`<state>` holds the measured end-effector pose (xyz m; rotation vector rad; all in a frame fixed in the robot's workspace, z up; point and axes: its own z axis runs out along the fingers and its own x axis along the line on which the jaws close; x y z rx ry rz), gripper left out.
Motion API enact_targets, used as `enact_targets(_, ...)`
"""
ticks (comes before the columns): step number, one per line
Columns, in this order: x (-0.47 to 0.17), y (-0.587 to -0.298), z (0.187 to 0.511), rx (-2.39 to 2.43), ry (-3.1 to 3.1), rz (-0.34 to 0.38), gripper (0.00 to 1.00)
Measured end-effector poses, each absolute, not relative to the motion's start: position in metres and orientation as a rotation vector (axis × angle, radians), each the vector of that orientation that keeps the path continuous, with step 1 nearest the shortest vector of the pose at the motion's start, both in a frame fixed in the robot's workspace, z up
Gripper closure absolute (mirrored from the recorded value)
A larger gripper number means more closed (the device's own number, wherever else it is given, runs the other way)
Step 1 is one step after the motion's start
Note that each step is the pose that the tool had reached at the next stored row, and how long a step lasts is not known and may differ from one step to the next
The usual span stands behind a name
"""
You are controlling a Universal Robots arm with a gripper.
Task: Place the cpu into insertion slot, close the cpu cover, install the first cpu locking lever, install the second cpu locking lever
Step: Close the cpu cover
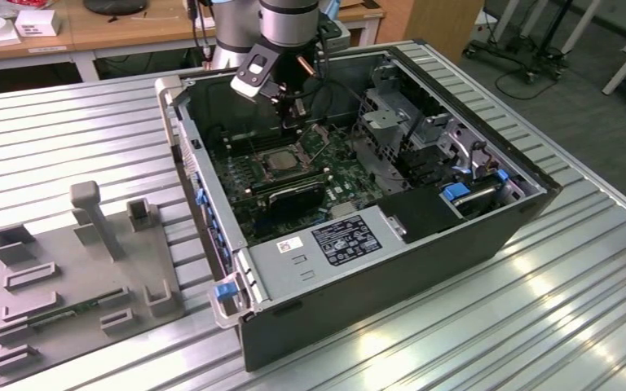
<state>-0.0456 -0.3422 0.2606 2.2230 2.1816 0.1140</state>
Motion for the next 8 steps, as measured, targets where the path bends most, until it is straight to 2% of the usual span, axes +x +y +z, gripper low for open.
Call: enact_targets(8, -0.0437, -0.3422, 0.2606, 2.225, 2.183, 0.118, 0.9)
